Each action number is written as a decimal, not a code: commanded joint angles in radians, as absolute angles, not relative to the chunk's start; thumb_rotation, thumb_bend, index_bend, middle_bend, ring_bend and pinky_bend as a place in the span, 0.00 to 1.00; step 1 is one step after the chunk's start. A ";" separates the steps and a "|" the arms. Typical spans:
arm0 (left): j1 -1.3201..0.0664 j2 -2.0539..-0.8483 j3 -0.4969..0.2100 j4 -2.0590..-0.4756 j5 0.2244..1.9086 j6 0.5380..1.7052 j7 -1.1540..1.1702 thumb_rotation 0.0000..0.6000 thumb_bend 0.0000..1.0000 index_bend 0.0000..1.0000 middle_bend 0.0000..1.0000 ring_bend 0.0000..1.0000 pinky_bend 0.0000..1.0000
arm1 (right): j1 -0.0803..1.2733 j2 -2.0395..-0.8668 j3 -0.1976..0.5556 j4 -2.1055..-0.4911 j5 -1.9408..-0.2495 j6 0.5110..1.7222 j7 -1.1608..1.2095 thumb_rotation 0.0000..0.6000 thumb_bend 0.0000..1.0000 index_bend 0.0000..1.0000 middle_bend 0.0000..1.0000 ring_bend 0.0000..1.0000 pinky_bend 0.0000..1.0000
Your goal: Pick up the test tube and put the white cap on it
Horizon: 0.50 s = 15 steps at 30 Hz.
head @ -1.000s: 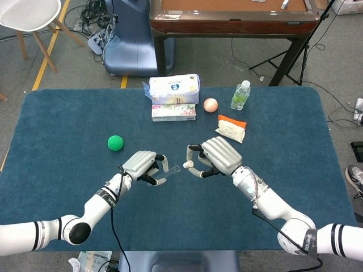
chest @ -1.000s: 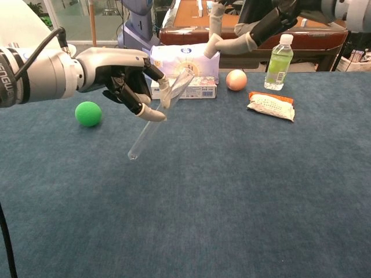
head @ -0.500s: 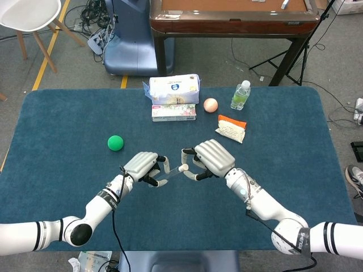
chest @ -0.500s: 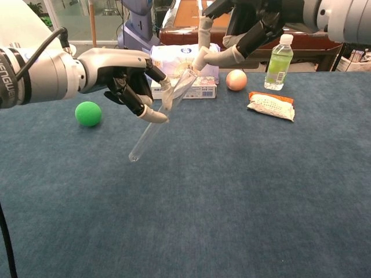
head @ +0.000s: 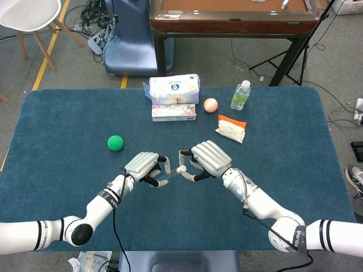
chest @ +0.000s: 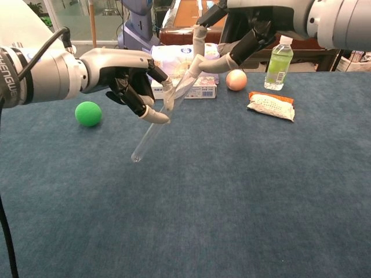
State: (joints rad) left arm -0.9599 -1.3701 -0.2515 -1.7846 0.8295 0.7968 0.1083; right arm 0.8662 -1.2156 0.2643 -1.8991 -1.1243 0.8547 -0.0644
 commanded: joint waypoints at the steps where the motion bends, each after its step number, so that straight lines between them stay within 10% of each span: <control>1: -0.963 -1.369 -0.253 -1.785 0.825 0.792 0.102 1.00 0.28 0.64 1.00 1.00 1.00 | 0.870 -1.218 0.264 -1.898 -1.121 0.852 -0.064 1.00 0.38 0.60 1.00 1.00 1.00; 15: -0.979 -1.367 -0.245 -1.784 0.817 0.791 0.104 1.00 0.28 0.64 1.00 1.00 1.00 | 0.887 -1.232 0.256 -1.890 -1.099 0.849 -0.087 1.00 0.38 0.60 1.00 1.00 1.00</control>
